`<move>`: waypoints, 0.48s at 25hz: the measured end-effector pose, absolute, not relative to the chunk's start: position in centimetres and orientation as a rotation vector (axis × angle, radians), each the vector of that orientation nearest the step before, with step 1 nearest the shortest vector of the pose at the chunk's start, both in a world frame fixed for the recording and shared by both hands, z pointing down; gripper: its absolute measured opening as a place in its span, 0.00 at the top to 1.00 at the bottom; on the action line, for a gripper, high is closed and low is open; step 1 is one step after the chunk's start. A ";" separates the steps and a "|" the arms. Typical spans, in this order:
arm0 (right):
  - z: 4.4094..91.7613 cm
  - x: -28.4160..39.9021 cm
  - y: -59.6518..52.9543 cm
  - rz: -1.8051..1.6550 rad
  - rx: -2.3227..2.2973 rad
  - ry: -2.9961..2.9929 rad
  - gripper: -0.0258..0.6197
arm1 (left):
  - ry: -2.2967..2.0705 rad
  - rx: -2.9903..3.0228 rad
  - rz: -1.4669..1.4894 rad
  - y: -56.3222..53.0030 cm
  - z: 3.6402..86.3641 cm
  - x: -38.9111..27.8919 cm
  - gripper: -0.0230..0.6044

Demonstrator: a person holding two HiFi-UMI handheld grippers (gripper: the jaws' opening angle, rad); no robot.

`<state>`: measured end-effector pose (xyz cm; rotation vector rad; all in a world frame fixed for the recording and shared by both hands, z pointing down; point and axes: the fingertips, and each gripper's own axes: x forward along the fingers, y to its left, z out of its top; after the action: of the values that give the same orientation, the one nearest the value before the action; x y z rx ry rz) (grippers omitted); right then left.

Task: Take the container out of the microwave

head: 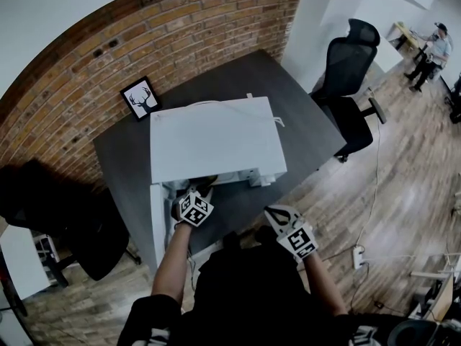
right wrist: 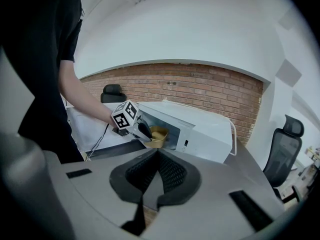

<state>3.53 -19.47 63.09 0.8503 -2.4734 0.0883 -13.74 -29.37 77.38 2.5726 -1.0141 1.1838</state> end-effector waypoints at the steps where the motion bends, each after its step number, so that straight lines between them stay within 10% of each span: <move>1: 63.1 3.6 -19.5 0.095 0.854 -2.470 0.96 | -1.014 2.574 1.184 -29.4 77.3 -13.7 0.91; 12: 63.4 3.4 -19.4 0.073 0.858 -2.472 0.96 | -0.998 2.603 1.215 -28.6 76.8 -13.7 0.92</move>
<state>3.36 -19.44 63.44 0.8583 -2.4717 0.0734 -13.65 -28.57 76.82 2.6034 -0.9981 1.2147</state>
